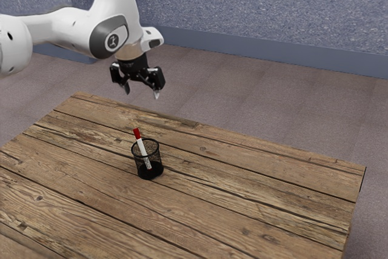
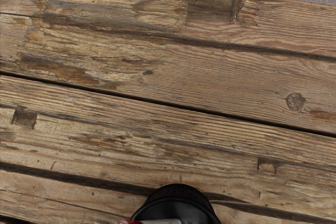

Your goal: Take the marker out of the pen holder and place it to the left of the pen holder.

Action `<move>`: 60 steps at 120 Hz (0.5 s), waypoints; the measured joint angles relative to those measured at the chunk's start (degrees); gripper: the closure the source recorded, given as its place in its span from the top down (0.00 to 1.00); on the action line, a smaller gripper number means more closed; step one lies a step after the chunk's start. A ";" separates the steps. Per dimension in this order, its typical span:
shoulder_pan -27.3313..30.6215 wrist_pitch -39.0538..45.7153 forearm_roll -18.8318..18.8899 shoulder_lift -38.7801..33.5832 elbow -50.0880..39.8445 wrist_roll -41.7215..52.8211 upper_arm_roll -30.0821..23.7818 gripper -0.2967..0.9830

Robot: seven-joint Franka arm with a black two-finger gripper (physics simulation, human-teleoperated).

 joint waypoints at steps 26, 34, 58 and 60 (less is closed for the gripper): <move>-0.03 -1.92 -0.92 0.04 2.53 0.27 0.03 0.77; -0.02 -2.78 -1.11 0.24 2.77 0.34 0.11 0.77; 0.21 -6.24 -2.56 -2.03 -1.35 0.54 1.91 0.77; 0.30 -6.40 -2.78 -2.29 -1.93 0.55 1.98 0.77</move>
